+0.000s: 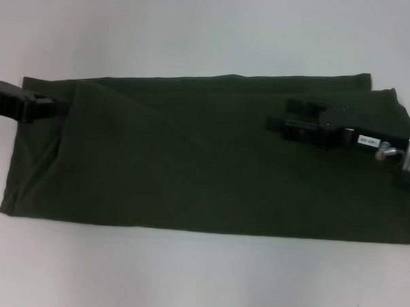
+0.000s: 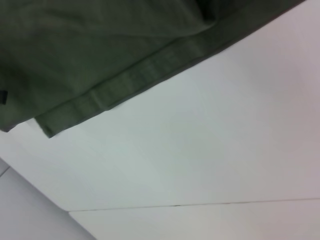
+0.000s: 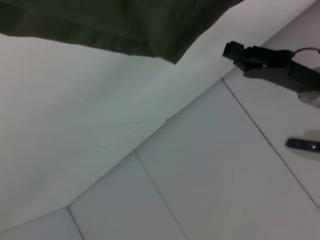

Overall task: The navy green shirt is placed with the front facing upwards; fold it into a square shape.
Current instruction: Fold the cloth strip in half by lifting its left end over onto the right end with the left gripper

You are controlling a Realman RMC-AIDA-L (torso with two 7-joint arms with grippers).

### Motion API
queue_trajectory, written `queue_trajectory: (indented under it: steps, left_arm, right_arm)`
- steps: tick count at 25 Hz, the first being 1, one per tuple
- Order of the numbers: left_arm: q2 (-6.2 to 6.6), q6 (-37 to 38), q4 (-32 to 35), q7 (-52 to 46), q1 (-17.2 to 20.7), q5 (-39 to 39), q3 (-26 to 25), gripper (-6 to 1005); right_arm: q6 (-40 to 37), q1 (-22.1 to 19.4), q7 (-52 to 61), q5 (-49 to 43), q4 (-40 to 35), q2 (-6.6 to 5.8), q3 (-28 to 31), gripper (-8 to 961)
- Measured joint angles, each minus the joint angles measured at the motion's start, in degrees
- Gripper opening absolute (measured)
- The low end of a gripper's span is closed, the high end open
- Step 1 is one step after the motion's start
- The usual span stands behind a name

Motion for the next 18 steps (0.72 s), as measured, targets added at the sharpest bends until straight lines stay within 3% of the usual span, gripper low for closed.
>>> queue_trajectory:
  steps: [7, 15, 18]
  left_arm:
    - [0.12, -0.3, 0.1, 0.0, 0.7, 0.6, 0.1, 57]
    - [-0.82, -1.5, 0.3, -0.5, 1.6, 1.1, 0.9, 114]
    - [-0.59, -3.1, 0.1, -1.1, 2.0, 2.1, 0.6, 238]
  right_arm:
    - [0.4, 0.6, 0.4, 0.6, -0.3, -0.08, -0.3, 917]
    - [0.2, 0.0, 0.6, 1.3, -0.5, -0.38, -0.2, 916]
    - [0.2, -0.3, 0.5, 1.3, -0.5, -0.43, -0.2, 916]
